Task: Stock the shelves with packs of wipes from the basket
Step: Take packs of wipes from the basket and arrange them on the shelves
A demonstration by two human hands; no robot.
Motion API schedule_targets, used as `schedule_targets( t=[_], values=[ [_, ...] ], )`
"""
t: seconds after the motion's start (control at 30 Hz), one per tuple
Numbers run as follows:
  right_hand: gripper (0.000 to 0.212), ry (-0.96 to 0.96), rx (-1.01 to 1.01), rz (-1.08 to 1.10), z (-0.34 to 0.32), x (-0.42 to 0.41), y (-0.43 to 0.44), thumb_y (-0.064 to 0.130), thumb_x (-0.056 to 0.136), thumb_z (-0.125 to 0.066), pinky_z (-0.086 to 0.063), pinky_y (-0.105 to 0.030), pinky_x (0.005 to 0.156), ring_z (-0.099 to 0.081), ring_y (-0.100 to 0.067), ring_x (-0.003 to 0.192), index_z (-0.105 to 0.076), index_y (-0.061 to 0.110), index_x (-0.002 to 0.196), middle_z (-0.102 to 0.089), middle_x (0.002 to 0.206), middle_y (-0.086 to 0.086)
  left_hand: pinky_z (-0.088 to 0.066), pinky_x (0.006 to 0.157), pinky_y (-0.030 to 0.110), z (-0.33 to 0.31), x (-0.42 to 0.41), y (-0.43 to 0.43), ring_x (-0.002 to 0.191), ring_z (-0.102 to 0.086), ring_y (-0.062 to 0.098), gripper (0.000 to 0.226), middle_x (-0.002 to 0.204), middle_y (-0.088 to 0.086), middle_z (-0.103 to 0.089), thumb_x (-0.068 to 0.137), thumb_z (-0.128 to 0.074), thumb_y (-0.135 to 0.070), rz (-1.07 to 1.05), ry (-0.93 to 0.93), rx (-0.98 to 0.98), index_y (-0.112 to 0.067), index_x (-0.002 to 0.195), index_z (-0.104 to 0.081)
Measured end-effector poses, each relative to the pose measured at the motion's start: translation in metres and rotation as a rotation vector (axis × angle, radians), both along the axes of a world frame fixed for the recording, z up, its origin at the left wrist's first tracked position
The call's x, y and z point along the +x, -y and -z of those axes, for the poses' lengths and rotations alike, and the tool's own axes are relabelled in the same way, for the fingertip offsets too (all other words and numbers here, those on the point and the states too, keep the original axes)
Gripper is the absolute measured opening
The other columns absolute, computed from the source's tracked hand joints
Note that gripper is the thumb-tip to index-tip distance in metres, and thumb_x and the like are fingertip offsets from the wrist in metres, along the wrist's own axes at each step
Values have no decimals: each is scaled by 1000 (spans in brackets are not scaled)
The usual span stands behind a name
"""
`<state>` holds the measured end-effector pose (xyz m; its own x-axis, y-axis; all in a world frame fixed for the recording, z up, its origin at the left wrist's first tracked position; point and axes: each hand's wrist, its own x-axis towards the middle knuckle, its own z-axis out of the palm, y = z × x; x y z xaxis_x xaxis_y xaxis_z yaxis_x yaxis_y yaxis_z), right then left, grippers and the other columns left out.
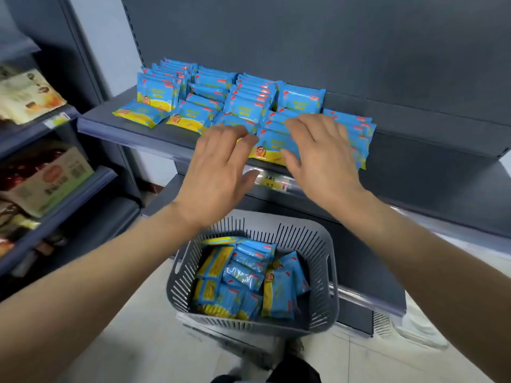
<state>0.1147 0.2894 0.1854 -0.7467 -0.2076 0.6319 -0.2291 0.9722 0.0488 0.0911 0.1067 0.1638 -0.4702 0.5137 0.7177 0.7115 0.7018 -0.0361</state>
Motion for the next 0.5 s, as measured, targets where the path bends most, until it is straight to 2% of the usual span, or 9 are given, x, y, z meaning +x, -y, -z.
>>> schedule_targets(
  t=[0.17, 0.23, 0.3, 0.4, 0.5],
  values=[
    [42, 371, 22, 25, 77, -7, 4, 24, 88, -55, -35, -42, 92, -48, -32, 115, -51, 7, 125, -54, 122, -13, -32, 86, 40, 60, -7, 6, 89, -57, 40, 43, 101, 22, -60, 68, -75, -12, -1, 193, -167, 5, 105, -60],
    [41, 508, 40, 45, 114, -9, 1, 25, 90, -52, -34, -41, 92, -45, -31, 116, -47, 10, 127, -52, 124, -11, -37, 86, 43, 91, -11, 7, 89, -59, 40, 46, 99, 23, -61, 65, -78, -11, 26, 281, -229, 5, 104, -61],
    [39, 661, 56, 68, 152, -9, -4, 24, 91, -49, -36, -41, 91, -46, -31, 115, -46, 10, 128, -52, 124, -11, -44, 87, 45, 123, -15, 10, 93, -60, 41, 48, 103, 24, -60, 66, -77, -11, 51, 426, -291, 5, 107, -60],
    [35, 908, 69, 129, 206, -4, -12, 25, 89, -52, -43, -39, 86, -52, -32, 109, -51, 9, 120, -56, 117, -13, -37, 94, 41, 172, -18, 15, 104, -54, 36, 48, 114, 18, -55, 76, -71, -17, 45, 640, -433, -1, 119, -55],
    [31, 1190, -20, 226, 252, 5, -16, 26, 88, -57, -46, -36, 76, -57, -30, 100, -53, 7, 113, -60, 111, -13, -32, 98, 36, 215, -16, 21, 111, -49, 28, 49, 121, 10, -50, 83, -65, -24, 45, 755, -530, -8, 127, -48]
  ],
)
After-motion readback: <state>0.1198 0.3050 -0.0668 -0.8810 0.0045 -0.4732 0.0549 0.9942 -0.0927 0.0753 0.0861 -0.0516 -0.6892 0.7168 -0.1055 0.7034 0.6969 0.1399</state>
